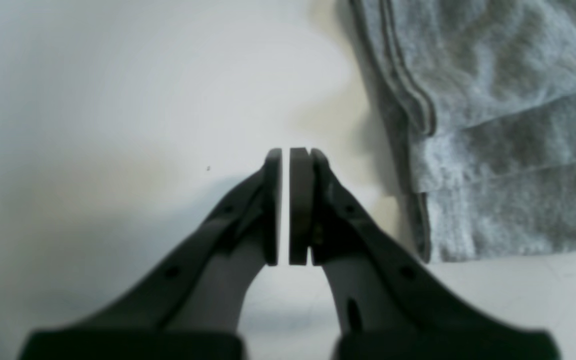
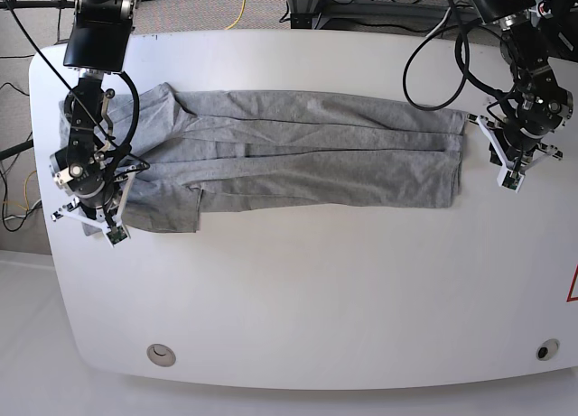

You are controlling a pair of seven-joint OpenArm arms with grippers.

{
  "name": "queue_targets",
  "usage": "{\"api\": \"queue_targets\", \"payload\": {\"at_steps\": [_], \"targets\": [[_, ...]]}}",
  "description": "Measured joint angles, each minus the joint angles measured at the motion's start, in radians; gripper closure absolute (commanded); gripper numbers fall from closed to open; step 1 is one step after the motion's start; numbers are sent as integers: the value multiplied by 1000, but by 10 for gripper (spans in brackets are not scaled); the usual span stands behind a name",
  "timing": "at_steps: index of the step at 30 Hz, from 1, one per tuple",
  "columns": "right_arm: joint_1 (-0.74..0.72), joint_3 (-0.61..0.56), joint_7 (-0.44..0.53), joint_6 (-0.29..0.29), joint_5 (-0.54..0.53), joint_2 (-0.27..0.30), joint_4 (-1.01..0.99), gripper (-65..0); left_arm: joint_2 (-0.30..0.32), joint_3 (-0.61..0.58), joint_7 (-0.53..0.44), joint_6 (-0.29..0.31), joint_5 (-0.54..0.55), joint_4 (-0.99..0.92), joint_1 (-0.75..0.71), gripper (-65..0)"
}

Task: Fold the T-shirt properly
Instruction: 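Drag the shirt end with the right gripper toward the table edge, then open the left gripper and release the shirt end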

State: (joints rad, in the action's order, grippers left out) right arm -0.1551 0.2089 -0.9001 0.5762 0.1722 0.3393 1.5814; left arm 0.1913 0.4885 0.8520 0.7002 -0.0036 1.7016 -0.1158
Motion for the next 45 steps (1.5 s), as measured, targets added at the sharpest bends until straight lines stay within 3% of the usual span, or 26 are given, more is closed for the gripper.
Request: {"api": "queue_targets", "payload": {"at_steps": [14,30,45], "targets": [[158,155,-18,-1,6,-4,163,0,0,0,0,0,0,-1,0,-17],[298,198,-58,2,-2,-37,175,0,0,0,0,0,0,-1,0,-17],[304,197,-55,3,-11,-43,174,-21,-2,-31,-3,0,0,-1,0,-17]]}}
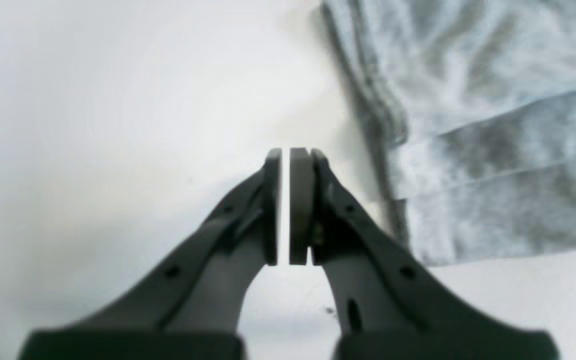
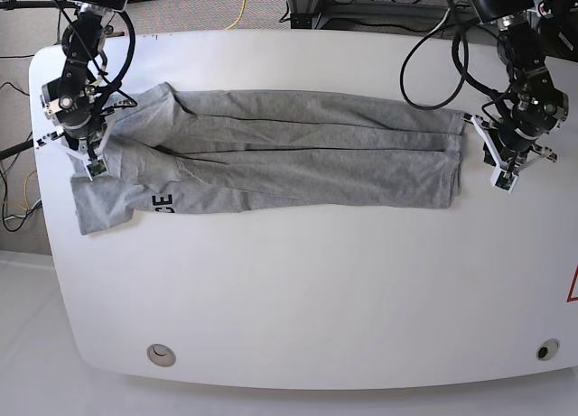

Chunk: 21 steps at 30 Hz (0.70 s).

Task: Fold the T-shirt properly
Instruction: 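Open the left gripper and release the shirt end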

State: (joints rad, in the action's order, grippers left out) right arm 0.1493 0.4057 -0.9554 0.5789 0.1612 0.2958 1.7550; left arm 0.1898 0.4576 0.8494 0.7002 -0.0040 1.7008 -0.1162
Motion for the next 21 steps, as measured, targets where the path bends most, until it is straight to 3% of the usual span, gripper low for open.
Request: {"api": "queue_targets", "payload": {"at_steps": [4,7,15,17,21], "targets": [[-13,-2,0,1,-1,-3,0,-118,2,0,0,0,0,0,0,-17],[-34,12,0,0,0,-2,-1,-237,2,0,0,0,1,0,0,-17],[-93,64,-8,-3,13,-2,0,-617,2,0,0,0,0,0,0,-17],[-107,63,-10,-3,11,-2,0,-650,1,1,0,0,1,0,0,-17],[-115,59,-10,1,-5,-3,26,-650,2,3,0,0,1,0,0,-17]]}}
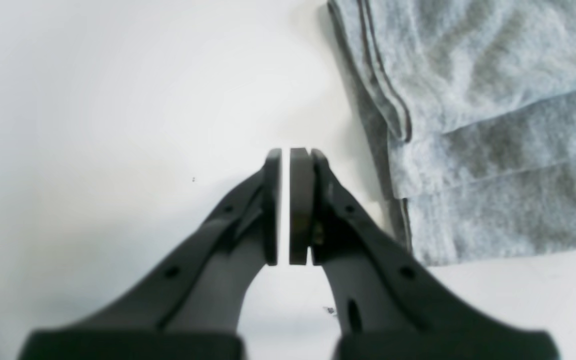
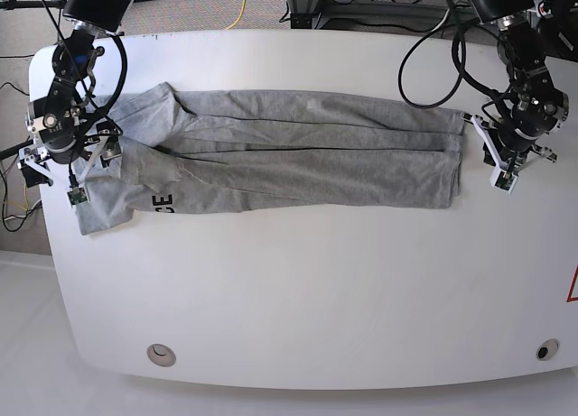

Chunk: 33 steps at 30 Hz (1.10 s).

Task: Fold the T-shirt properly
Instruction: 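Open the left gripper and release the shirt end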

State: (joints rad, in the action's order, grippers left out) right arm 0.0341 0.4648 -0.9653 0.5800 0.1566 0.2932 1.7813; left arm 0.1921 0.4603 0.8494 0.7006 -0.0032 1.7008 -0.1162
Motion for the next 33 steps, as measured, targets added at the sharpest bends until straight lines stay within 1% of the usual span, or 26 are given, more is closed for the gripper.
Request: {"api": "queue_targets", "payload": {"at_steps": [1,5,6,7,8,10,13,16,17,19,21,22,23,25,28,29,33], "targets": [[0,-2,0,2,0,-2,12,-647,1,2,0,0,0,0,0,-17],[-2,-34,-1,4,7,-31,39,-601,3,13,0,0,0,0,0,-17],[-2,-45,-1,22,4,-38,41,-595,2,19,0,0,1,0,0,-18],[-2,-51,-1,35,3,-42,41,-574,2,22,-1,0,1,0,0,-18],[-2,-69,-1,69,0,-51,41,-563,2,31,0,0,3,0,0,-18],[-1,-86,7,95,-13,-66,38,-539,4,38,0,0,-1,0,0,-18],[-5,-87,9,100,4,-104,27,-508,8,39,2,-1,-4,0,0,-18],[-5,-90,6,101,5,-123,14,-469,8,37,-6,0,0,-11,3,-18],[-5,-92,4,101,5,-127,12,-446,8,36,-15,0,2,-17,4,-18],[-7,-93,2,101,5,-130,3,-384,5,37,-38,0,2,-43,15,-18],[-13,-93,3,101,5,-129,-9,-290,2,39,-58,0,0,-76,34,-18],[-18,-92,3,101,5,-129,-17,-209,2,40,-65,0,1,-94,44,-18],[-23,-93,3,101,3,-129,-30,-149,2,45,-67,0,1,-119,58,-18],[-33,-93,3,101,1,-130,-52,0,2,61,-76,-1,2,-154,80,-18],[-48,-93,3,101,5,-129,-93,-4,0,94,-79,0,2,-201,106,-19],[-51,-92,3,100,6,-129,-103,-25,0,99,-79,0,1,-211,111,-19],[-55,-92,10,101,13,-124,-135,0,3,114,-79,-3,-2,-238,119,-21]]}}
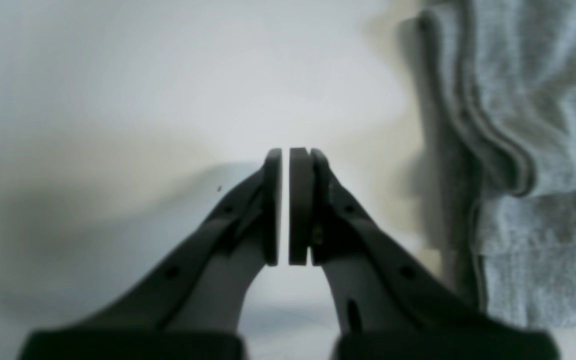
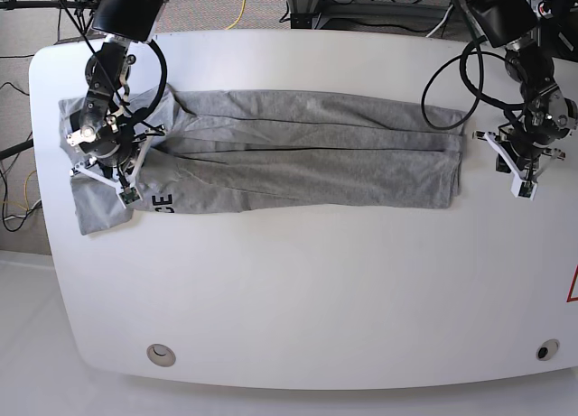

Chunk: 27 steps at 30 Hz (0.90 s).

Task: Fold the T-shirt properly
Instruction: 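Open the left gripper and release the shirt end, then move the left gripper onto the shirt end and grasp it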

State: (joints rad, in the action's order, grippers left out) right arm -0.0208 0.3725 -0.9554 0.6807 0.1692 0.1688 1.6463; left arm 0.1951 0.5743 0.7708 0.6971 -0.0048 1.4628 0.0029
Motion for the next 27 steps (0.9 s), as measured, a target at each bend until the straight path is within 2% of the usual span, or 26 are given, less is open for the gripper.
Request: {"api": "queue_targets", "payload": {"at_steps": [2,5,10,11,14,16,19,27], "targets": [[3,0,1,0,0,0,-5,0,0,-1,1,0,-2,-2,0,-32],[5,0,0,0,0,1,-5,0,-3,-1,1,0,1,-2,-2,-93],[5,0,1,0,0,0,-5,0,-5,5,4,0,1,9,-3,-271],[5,0,1,0,0,-1,-5,0,-7,12,6,0,1,16,-3,-323],[5,0,1,0,0,-3,-6,0,-33,61,7,2,-2,63,-3,-410],[4,0,1,0,0,-3,-6,0,-54,93,6,-1,-2,103,-3,-435],[2,0,1,0,0,-3,-6,0,-77,129,21,0,-2,170,-4,-432],[0,0,1,0,0,-2,-16,0,-79,164,135,0,0,240,8,-436]]}}
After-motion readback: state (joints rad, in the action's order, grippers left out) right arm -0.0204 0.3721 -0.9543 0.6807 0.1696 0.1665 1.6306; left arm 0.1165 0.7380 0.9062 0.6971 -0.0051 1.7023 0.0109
